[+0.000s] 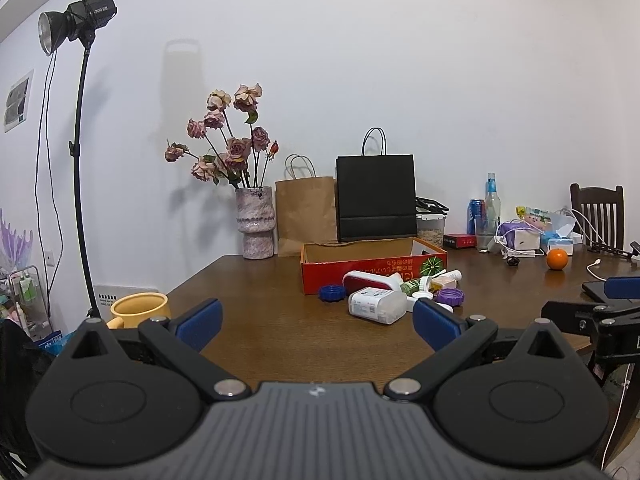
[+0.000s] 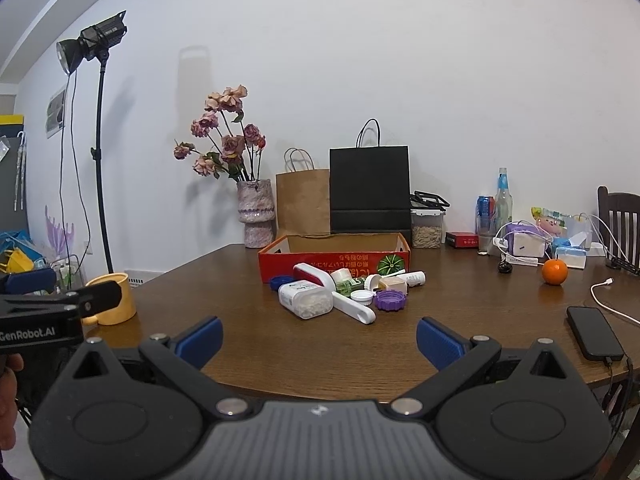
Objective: Organize rigid objects
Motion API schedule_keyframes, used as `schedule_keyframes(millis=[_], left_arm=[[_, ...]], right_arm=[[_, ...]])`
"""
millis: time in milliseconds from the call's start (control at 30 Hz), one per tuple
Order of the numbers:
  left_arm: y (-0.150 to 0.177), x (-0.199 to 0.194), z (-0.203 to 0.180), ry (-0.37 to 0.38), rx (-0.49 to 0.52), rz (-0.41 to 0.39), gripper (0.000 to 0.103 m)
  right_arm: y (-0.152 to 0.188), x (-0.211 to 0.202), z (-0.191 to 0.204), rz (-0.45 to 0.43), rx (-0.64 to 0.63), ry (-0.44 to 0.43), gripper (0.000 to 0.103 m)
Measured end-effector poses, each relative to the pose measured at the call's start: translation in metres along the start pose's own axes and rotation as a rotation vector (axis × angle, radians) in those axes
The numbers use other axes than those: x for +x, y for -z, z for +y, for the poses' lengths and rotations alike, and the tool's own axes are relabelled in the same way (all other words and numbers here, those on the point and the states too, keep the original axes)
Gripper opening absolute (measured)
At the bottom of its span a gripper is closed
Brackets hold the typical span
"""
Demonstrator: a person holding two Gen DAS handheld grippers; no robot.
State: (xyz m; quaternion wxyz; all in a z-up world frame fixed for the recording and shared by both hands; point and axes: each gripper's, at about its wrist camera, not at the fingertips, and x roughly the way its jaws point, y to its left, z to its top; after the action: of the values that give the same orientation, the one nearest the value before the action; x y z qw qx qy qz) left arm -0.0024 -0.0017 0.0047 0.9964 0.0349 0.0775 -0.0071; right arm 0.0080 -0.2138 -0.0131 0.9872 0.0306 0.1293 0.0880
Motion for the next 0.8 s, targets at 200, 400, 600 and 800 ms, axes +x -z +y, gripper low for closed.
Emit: schedule_keyframes(millis=[200, 400, 600, 800], left_arm=[[0.0027, -0.0008, -0.0010, -0.006, 0.001, -0.009, 0.103], [0.0052, -0.0006, -0.0015, -0.006, 0.000, -0.008, 0.103], [0.0058, -0.0020, -0.0030, -0.004, 0.005, -0.010, 0.103], [0.0052, -0.0027, -0.0025, -0.003, 0.001, -0.004, 0.103]], right_arm=[[-0.0015, -0.0010, 0.0025, -0.006, -0.016, 0.001, 0.103], [-0.0009, -0.0016, 0.0017, -0.005, -0.012, 0.001, 0.103], [-0.0010, -0.0022, 0.0010, -0.005, -0.007, 0.002, 0.103], [-0.0010, -0.0013, 0.0021, -0.003, -0.006, -0.003, 0.103]])
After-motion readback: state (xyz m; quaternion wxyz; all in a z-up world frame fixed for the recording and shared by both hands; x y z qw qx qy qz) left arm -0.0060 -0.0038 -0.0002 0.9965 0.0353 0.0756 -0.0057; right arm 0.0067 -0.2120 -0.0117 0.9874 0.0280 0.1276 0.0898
